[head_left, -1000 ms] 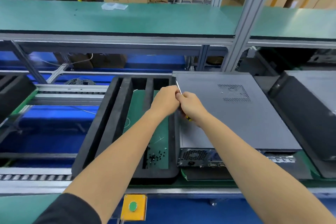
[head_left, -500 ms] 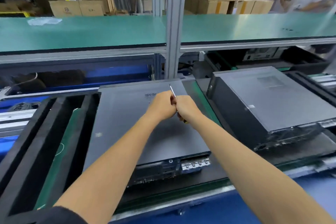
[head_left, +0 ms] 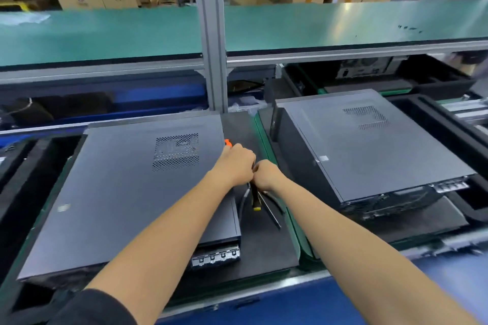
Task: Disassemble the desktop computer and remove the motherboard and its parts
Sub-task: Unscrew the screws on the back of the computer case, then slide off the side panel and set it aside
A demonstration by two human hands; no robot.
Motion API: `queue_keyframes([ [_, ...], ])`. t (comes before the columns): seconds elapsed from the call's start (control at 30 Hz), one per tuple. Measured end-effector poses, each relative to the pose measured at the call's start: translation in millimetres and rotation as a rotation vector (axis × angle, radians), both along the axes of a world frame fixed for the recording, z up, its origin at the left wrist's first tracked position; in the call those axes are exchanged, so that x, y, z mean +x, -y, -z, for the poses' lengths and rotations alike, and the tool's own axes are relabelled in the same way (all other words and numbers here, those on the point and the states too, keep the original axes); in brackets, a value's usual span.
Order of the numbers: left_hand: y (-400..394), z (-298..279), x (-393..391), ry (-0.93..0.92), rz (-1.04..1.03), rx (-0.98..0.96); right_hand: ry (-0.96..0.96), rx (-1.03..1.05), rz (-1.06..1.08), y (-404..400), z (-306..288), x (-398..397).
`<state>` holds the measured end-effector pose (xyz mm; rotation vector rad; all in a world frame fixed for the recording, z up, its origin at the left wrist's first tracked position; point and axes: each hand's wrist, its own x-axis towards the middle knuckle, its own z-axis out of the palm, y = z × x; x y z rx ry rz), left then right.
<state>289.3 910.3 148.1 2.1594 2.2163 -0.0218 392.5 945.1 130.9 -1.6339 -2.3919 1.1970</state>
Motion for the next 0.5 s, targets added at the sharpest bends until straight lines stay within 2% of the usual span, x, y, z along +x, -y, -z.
queue_keyframes([
  [0.23, -8.6, 3.4, -7.1, 0.135, -0.072, 0.07, 0.054, -0.075, -0.111, -15.5, 12.1, -12.4],
  [0.5, 0.2, -4.1, -17.7, 0.232, -0.145, 0.178, -0.112, -0.108, -0.042, -19.2, -10.6, -19.5],
])
